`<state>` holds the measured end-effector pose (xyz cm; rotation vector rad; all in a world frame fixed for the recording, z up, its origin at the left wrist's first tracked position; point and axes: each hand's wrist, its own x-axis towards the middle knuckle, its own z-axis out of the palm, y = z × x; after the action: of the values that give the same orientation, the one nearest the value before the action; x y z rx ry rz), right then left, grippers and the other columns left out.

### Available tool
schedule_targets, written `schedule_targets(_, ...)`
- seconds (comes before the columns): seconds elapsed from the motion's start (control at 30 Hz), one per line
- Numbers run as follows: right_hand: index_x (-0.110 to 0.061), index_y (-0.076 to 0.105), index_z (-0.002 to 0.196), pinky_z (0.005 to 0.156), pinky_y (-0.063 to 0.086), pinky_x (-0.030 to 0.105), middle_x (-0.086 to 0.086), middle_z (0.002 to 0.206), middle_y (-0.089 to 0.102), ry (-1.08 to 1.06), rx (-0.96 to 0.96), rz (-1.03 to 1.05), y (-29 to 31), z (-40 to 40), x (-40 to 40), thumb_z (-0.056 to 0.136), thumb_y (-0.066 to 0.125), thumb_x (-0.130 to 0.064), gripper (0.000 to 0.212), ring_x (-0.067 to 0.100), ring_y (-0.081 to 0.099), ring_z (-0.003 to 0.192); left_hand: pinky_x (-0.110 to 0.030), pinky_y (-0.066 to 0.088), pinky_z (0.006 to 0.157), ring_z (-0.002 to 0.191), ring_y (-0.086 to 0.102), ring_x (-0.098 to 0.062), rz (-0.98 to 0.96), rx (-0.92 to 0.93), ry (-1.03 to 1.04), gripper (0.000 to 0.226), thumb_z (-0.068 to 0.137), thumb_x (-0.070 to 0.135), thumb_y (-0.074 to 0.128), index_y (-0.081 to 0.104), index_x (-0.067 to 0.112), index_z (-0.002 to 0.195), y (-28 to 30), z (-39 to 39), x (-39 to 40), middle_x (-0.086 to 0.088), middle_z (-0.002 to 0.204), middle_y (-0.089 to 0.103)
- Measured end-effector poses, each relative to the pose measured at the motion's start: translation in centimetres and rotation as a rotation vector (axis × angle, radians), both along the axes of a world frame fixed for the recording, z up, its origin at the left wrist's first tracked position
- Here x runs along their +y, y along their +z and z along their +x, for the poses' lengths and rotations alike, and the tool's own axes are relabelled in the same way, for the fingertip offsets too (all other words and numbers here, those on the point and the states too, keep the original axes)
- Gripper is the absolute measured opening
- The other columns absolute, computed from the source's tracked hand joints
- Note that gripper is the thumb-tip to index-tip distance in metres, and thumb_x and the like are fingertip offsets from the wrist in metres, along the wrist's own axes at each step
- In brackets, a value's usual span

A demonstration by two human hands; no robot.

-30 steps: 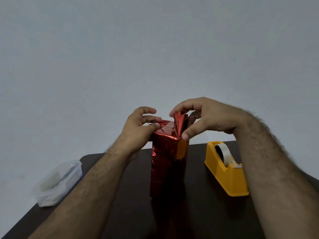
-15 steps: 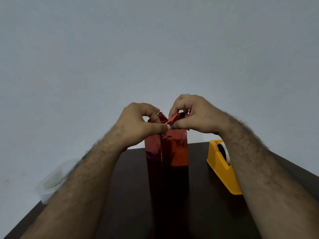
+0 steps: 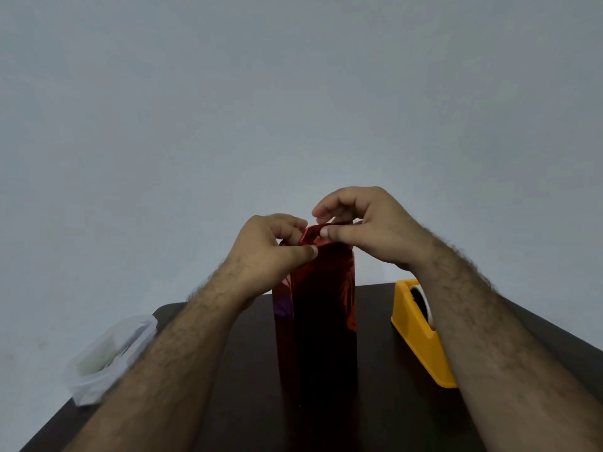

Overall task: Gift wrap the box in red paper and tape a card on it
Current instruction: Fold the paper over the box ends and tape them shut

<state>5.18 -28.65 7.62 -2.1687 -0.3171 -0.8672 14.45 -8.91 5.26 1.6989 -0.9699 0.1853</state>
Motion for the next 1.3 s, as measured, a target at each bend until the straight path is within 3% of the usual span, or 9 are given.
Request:
schedule_targets(0.1, -0.031, 0.074, 0.118, 0.086, 0.064, 0.033, -0.006, 0.112, 0.076, -0.016, 0.098, 0.118, 0.1, -0.4, -1.1, 0.08, 0.092, -0.013, 0.045, 0.016, 0.076, 0.094, -0.03, 0.053, 0.081, 0.092, 0.075, -0.014, -0.049, 0.097, -0.03, 0.023, 0.085, 0.006, 0.082, 0.068, -0.007, 0.071, -0.2, 0.5, -0.1, -0.008, 0.107, 0.077)
schedule_targets(0.2, -0.025, 0.073, 0.121, 0.087, 0.062, 0.036, 0.003, 0.091, 0.077, 0.054, 0.238, 0.167, 0.0, -0.6, -2.0, 0.086, 0.084, -0.001, 0.044, 0.019, 0.075, 0.085, -0.037, 0.045, 0.077, 0.077, 0.061, -0.025, -0.136, 0.211, -0.097, 0.041, 0.084, 0.022, 0.082, 0.065, -0.016, 0.083, -0.4, 0.3, -0.1, -0.032, 0.089, 0.067)
schedule_targets(0.37, -0.013, 0.075, 0.118, 0.083, 0.061, 0.032, 0.017, 0.088, 0.077, 0.104, 0.232, 0.289, -0.3, 0.0, -1.7, 0.095, 0.07, 0.006, 0.03, 0.028, 0.078, 0.09, -0.033, 0.047, 0.068, 0.067, 0.059, -0.025, -0.131, 0.26, -0.112, 0.032, 0.087, 0.011, 0.084, 0.065, -0.002, 0.065, -0.1, 0.1, 0.0, -0.018, 0.074, 0.063)
schedule_targets(0.5, -0.013, 0.075, 0.116, 0.077, 0.06, 0.029, 0.01, 0.087, 0.078, 0.069, 0.218, 0.306, -0.5, 0.4, -1.2, 0.096, 0.068, 0.006, 0.027, 0.023, 0.077, 0.086, -0.029, 0.056, 0.061, 0.072, 0.072, -0.028, -0.115, 0.248, -0.075, 0.026, 0.082, 0.006, 0.088, 0.07, 0.002, 0.063, 0.0, -0.3, -0.2, -0.021, 0.092, 0.078)
schedule_targets(0.7, -0.025, 0.073, 0.082, 0.09, 0.055, 0.036, -0.011, 0.114, 0.066, -0.137, -0.155, 0.108, -1.1, 0.8, -1.2, 0.076, 0.093, -0.015, 0.023, 0.009, 0.063, 0.114, -0.028, 0.053, 0.091, 0.108, 0.07, 0.002, -0.179, 0.203, 0.022, 0.027, 0.084, 0.004, 0.085, 0.071, -0.001, 0.062, -0.3, -0.4, -1.0, 0.0, 0.096, 0.079)
schedule_targets(0.9, -0.036, 0.085, 0.086, 0.092, 0.043, 0.026, -0.021, 0.124, 0.061, -0.165, -0.03, -0.069, -0.9, 0.7, -1.1, 0.071, 0.097, -0.036, 0.02, -0.002, 0.054, 0.123, -0.039, 0.056, 0.094, 0.115, 0.068, -0.001, -0.191, 0.203, 0.036, 0.021, 0.09, 0.011, 0.083, 0.076, 0.001, 0.072, -0.7, 0.1, -1.3, 0.006, 0.119, 0.072)
schedule_targets(1.07, -0.038, 0.084, 0.093, 0.102, 0.046, 0.034, -0.023, 0.127, 0.063, -0.143, 0.069, -0.051, -1.3, 1.1, -1.0, 0.079, 0.092, -0.034, 0.017, -0.003, 0.055, 0.125, -0.028, 0.053, 0.071, 0.081, 0.071, -0.018, -0.189, 0.224, -0.032, 0.028, 0.098, 0.014, 0.074, 0.073, -0.01, 0.084, -0.6, -0.4, -1.3, -0.014, 0.104, 0.075)
schedule_targets(1.2, -0.04, 0.084, 0.095, 0.108, 0.044, 0.037, -0.022, 0.127, 0.067, -0.087, 0.121, -0.019, -1.3, 1.1, -0.9, 0.082, 0.089, -0.03, 0.017, -0.005, 0.056, 0.125, -0.034, 0.048, 0.072, 0.075, 0.063, -0.023, -0.202, 0.256, -0.048, 0.033, 0.096, 0.017, 0.077, 0.068, -0.012, 0.082, -0.7, -0.5, -1.2, -0.025, 0.091, 0.068)
schedule_targets(1.3, -0.036, 0.085, 0.097, 0.103, 0.041, 0.028, -0.022, 0.126, 0.069, -0.051, 0.147, 0.006, -1.3, 1.0, -0.8, 0.082, 0.09, -0.027, 0.019, -0.008, 0.057, 0.123, -0.035, 0.053, 0.088, 0.101, 0.071, -0.011, -0.175, 0.237, -0.067, 0.03, 0.094, 0.017, 0.078, 0.07, -0.007, 0.079, -0.6, -0.4, -1.2, 0.002, 0.099, 0.076)
